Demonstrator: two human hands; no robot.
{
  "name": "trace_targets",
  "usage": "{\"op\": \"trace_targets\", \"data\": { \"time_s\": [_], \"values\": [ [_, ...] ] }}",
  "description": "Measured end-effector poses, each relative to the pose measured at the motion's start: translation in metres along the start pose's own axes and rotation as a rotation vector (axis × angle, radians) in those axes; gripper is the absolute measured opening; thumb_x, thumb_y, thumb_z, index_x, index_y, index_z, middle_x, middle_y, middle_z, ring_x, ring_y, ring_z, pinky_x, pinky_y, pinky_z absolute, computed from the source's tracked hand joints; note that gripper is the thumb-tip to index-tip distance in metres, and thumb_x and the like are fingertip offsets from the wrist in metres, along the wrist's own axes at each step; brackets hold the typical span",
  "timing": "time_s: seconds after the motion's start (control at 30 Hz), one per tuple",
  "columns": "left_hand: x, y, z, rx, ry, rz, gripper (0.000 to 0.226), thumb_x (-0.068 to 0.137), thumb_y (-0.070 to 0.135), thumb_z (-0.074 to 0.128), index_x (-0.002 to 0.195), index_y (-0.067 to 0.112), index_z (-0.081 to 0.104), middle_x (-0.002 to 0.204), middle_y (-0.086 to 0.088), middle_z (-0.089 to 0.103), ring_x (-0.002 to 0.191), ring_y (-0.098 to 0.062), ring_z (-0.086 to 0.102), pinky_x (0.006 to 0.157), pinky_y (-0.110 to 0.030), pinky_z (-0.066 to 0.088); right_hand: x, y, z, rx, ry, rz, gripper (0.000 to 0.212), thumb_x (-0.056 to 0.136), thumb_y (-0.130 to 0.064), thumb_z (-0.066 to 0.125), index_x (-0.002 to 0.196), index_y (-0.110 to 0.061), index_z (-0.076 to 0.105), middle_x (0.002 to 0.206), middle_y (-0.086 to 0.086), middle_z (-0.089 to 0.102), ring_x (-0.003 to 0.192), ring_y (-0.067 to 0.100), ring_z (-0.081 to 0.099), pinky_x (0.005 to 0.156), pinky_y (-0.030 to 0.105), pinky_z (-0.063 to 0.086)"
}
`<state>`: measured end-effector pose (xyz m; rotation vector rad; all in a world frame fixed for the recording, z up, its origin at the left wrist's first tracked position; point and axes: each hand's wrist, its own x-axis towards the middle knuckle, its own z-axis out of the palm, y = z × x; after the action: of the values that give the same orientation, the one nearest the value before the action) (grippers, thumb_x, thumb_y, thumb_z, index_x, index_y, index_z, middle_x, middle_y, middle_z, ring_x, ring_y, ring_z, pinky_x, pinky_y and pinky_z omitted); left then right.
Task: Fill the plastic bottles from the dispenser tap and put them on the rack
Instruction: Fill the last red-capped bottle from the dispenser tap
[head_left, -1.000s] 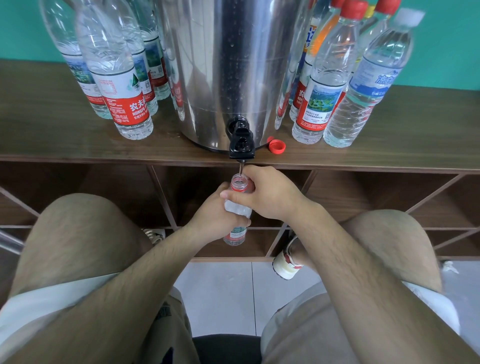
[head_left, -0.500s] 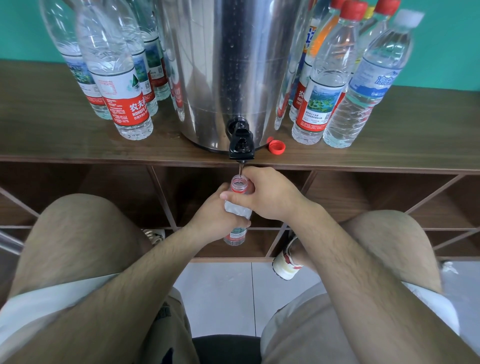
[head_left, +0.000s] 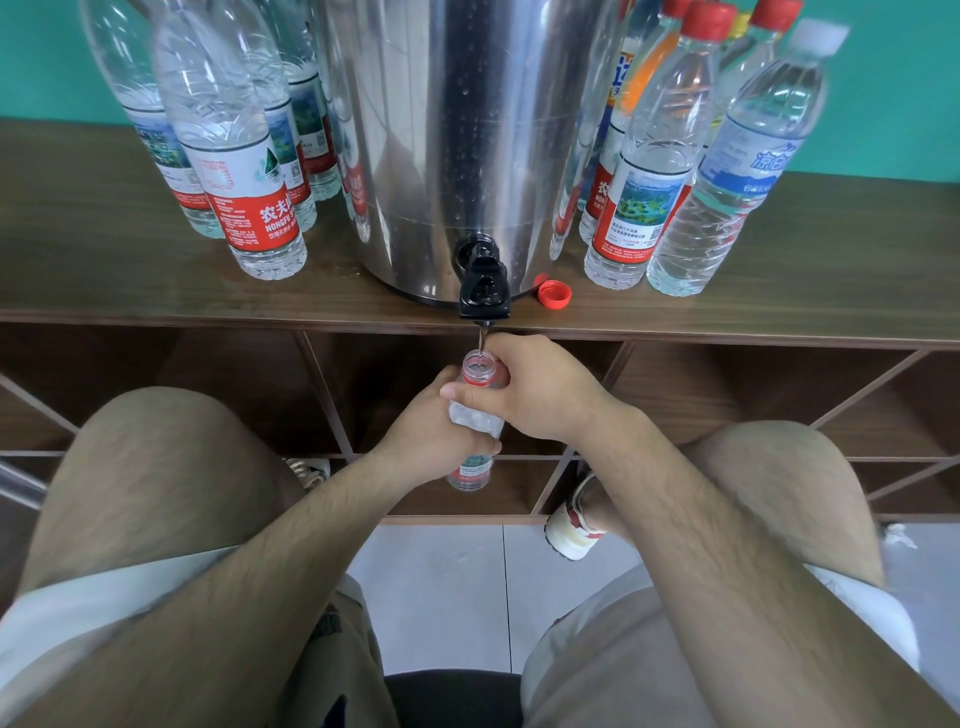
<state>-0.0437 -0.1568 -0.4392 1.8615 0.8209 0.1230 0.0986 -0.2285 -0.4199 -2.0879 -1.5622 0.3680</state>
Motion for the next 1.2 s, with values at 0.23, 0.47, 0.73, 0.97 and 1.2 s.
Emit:
{"op": "trace_targets", "data": {
  "time_s": [0.23,0.47,0.73,0.97,1.2],
  "values": [
    [-0.0004,0.0009,0.0004,0.011,0.005,-0.004,0.077,0.081,0.008,0.085,0.147,0.016,0.044,0.136,-0.004,0.058,0.129,-0.024,0.056,0.112,-0.045,0.049,0.0009,0.0001,0.0011,-0.010,-0.005,-0.001,0.050,0.086,-0.071,0.069,0.083,-0.022,0.058,0.074,-0.006,0.060,0.066,0.013,0.057,0.057,0.029,0.043],
    [-0.0008,0.0001,0.0008,0.003,0.011,-0.016,0.078,0.080,0.007,0.086,0.146,0.018,0.046,0.136,-0.004,0.059,0.129,-0.025,0.056,0.113,-0.048,0.048,-0.0001,-0.0013,-0.0001,-0.019,-0.007,0.003,0.047,0.087,-0.069,0.069,0.083,-0.024,0.058,0.076,-0.007,0.060,0.067,0.012,0.057,0.058,0.027,0.042],
    [-0.0006,0.0004,0.0004,0.006,0.012,-0.016,0.079,0.080,0.007,0.086,0.147,0.017,0.045,0.136,-0.003,0.058,0.129,-0.024,0.057,0.112,-0.047,0.049,-0.0001,-0.0008,0.0003,-0.009,-0.007,0.002,0.049,0.086,-0.070,0.069,0.084,-0.022,0.060,0.076,-0.006,0.061,0.068,0.013,0.058,0.059,0.030,0.044],
    [0.0001,0.0000,0.0005,0.010,0.003,-0.008,0.078,0.081,0.008,0.086,0.147,0.016,0.044,0.125,0.005,0.054,0.117,-0.014,0.053,0.102,-0.033,0.047,0.0003,0.0002,0.0005,0.010,-0.014,0.000,0.046,0.086,-0.068,0.070,0.084,-0.023,0.060,0.075,-0.007,0.060,0.067,0.011,0.057,0.058,0.025,0.039],
    [-0.0012,0.0014,0.0007,0.019,0.008,-0.015,0.077,0.081,0.008,0.086,0.146,0.016,0.045,0.135,-0.004,0.059,0.127,-0.023,0.057,0.109,-0.042,0.049,0.0010,0.0005,0.0013,-0.006,-0.014,0.001,0.050,0.087,-0.069,0.070,0.088,-0.019,0.063,0.077,-0.005,0.063,0.069,0.014,0.060,0.058,0.028,0.045]
  ]
}}
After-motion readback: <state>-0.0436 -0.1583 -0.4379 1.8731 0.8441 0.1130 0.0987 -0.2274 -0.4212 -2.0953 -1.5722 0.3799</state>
